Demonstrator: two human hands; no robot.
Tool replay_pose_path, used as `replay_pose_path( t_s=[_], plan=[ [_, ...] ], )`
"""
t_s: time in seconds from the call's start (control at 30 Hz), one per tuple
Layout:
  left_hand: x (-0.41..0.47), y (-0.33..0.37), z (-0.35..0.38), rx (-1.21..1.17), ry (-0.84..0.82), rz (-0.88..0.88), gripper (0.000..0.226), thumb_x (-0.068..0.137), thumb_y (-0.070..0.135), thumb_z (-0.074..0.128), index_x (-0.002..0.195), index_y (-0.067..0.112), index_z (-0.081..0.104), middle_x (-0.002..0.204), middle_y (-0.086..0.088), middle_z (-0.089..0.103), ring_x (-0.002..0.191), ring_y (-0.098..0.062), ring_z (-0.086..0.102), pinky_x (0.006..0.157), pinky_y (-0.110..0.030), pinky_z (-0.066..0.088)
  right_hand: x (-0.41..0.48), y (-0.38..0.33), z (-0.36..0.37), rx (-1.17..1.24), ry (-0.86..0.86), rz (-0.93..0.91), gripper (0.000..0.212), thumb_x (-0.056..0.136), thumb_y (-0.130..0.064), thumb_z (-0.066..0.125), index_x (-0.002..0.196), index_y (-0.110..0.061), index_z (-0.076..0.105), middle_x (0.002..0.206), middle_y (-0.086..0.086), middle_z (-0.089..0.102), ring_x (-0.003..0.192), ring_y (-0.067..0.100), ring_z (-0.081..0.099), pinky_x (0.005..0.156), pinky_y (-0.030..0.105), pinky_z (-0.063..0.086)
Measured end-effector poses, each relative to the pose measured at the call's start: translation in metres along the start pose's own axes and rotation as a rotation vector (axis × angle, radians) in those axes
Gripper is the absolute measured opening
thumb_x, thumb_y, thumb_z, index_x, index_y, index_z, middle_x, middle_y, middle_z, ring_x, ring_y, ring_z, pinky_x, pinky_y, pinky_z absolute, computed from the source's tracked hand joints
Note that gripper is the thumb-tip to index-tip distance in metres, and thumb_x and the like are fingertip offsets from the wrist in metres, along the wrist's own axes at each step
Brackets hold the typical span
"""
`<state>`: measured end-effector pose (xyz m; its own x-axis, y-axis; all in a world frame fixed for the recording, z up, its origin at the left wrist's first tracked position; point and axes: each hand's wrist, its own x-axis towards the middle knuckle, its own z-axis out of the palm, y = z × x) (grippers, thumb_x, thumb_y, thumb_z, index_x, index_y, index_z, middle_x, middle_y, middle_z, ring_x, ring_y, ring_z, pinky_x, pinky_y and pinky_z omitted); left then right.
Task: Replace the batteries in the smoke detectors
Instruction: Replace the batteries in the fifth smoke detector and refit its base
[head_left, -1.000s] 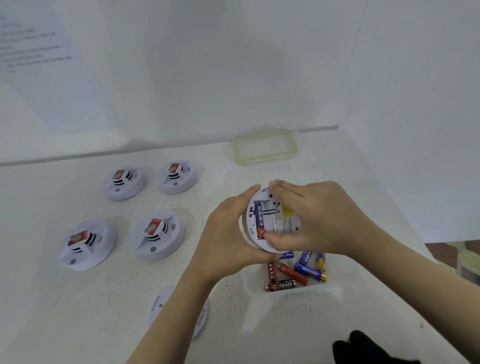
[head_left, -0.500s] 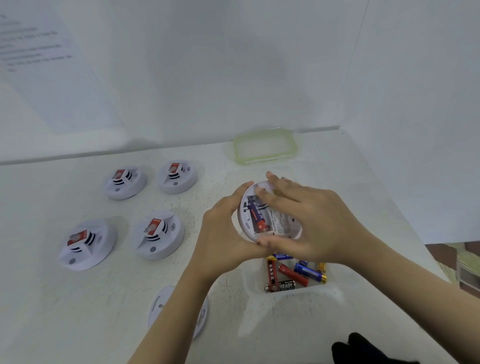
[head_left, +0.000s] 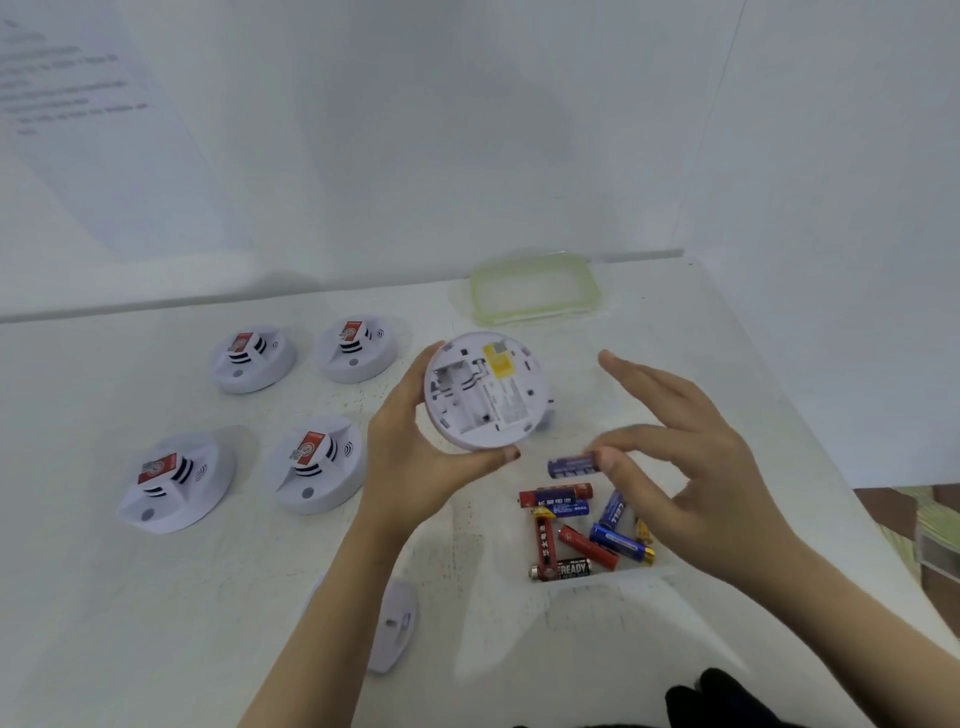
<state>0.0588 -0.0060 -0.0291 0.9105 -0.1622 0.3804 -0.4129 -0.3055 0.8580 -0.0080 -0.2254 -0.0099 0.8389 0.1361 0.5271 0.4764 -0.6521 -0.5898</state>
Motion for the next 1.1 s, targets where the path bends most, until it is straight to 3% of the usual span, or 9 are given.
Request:
replay_pose_path(
  t_s=[0.17, 0.3, 0.4, 0.5, 0.6, 0.7, 0.87, 0.97, 1.1],
  plan=[
    [0.0, -0.008, -0.007, 0.009, 0.071, -0.018, 0.092, 0.052, 0.032, 0.089, 0.132, 0.03, 0.043, 0.12, 0.041, 0.052, 0.117, 0.018, 0.046, 0.088, 0.0, 0.038, -0.012, 0.015, -0.005, -0.111, -0.282, 0.028, 0.02, 0.082, -0.045, 0.052, 0.081, -0.04, 0.072, 0.15, -0.01, 0.035, 0.142, 0.007, 0.02, 0.107, 0.023, 0.022],
    [0.001, -0.014, -0.008, 0.027, 0.097, -0.034, 0.104, 0.053, 0.02, 0.094, 0.139, 0.024, 0.037, 0.127, 0.029, 0.049, 0.116, 0.024, 0.042, 0.089, 0.002, 0.036, 0.013, 0.015, -0.006, 0.025, -0.252, 0.119, 0.021, 0.083, -0.045, 0.053, 0.091, -0.038, 0.071, 0.126, -0.02, 0.057, 0.121, -0.005, 0.045, 0.099, 0.012, 0.03],
    [0.003, -0.016, -0.009, 0.044, 0.099, -0.037, 0.106, 0.053, 0.021, 0.088, 0.144, 0.019, 0.034, 0.128, 0.027, 0.046, 0.115, 0.027, 0.04, 0.088, 0.003, 0.035, 0.049, 0.025, 0.002, 0.054, -0.253, 0.186, 0.013, 0.089, -0.026, 0.06, 0.094, -0.032, 0.07, 0.102, -0.021, 0.066, 0.097, -0.004, 0.057, 0.081, 0.004, 0.036],
    [0.008, -0.017, -0.011, 0.049, 0.099, -0.05, 0.11, 0.051, 0.027, 0.09, 0.146, 0.019, 0.035, 0.127, 0.031, 0.046, 0.115, 0.024, 0.043, 0.086, 0.002, 0.037, 0.086, 0.039, 0.013, -0.04, -0.436, 0.27, 0.017, 0.09, -0.021, 0.057, 0.098, -0.03, 0.069, 0.101, -0.013, 0.068, 0.082, -0.003, 0.057, 0.069, 0.007, 0.037],
    [0.013, -0.02, -0.01, 0.051, 0.099, -0.049, 0.107, 0.051, 0.033, 0.092, 0.143, 0.025, 0.037, 0.126, 0.033, 0.048, 0.117, 0.02, 0.045, 0.088, 0.0, 0.038, 0.114, 0.044, 0.026, -0.164, -0.696, 0.34, 0.018, 0.09, -0.024, 0.059, 0.105, -0.027, 0.067, 0.101, -0.006, 0.063, 0.082, 0.001, 0.053, 0.076, 0.019, 0.037],
    [0.016, -0.021, -0.01, 0.031, 0.097, -0.048, 0.099, 0.05, 0.043, 0.085, 0.136, 0.035, 0.036, 0.123, 0.043, 0.049, 0.119, 0.018, 0.044, 0.088, -0.001, 0.039, 0.13, 0.044, 0.039, -0.22, -0.884, 0.38, 0.023, 0.089, -0.025, 0.061, 0.111, -0.023, 0.065, 0.095, -0.007, 0.057, 0.09, 0.008, 0.054, 0.078, 0.021, 0.039],
    [0.019, -0.024, -0.008, 0.015, 0.086, -0.055, 0.094, 0.053, 0.033, 0.088, 0.132, 0.038, 0.038, 0.123, 0.044, 0.05, 0.119, 0.016, 0.046, 0.088, -0.001, 0.04, 0.139, 0.05, 0.051, -0.262, -0.938, 0.367, 0.012, 0.086, -0.021, 0.064, 0.097, -0.018, 0.069, 0.085, -0.009, 0.059, 0.085, 0.013, 0.057, 0.073, 0.023, 0.048],
    [0.022, -0.025, -0.008, 0.005, 0.078, -0.066, 0.092, 0.052, 0.039, 0.085, 0.132, 0.039, 0.039, 0.124, 0.04, 0.051, 0.121, 0.013, 0.047, 0.089, -0.003, 0.04, 0.14, 0.053, 0.051, -0.271, -0.957, 0.335, 0.005, 0.086, -0.023, 0.063, 0.09, -0.019, 0.063, 0.083, -0.011, 0.056, 0.086, 0.014, 0.056, 0.073, 0.024, 0.046],
    [0.027, -0.026, -0.009, -0.005, 0.07, -0.076, 0.091, 0.052, 0.041, 0.084, 0.132, 0.037, 0.041, 0.126, 0.035, 0.053, 0.122, 0.009, 0.048, 0.091, -0.006, 0.041, 0.135, 0.059, 0.044, -0.046, -0.781, 0.383, 0.022, 0.086, -0.02, 0.062, 0.105, -0.027, 0.053, 0.081, -0.007, 0.06, 0.077, 0.013, 0.058, 0.07, 0.025, 0.047]
  ],
)
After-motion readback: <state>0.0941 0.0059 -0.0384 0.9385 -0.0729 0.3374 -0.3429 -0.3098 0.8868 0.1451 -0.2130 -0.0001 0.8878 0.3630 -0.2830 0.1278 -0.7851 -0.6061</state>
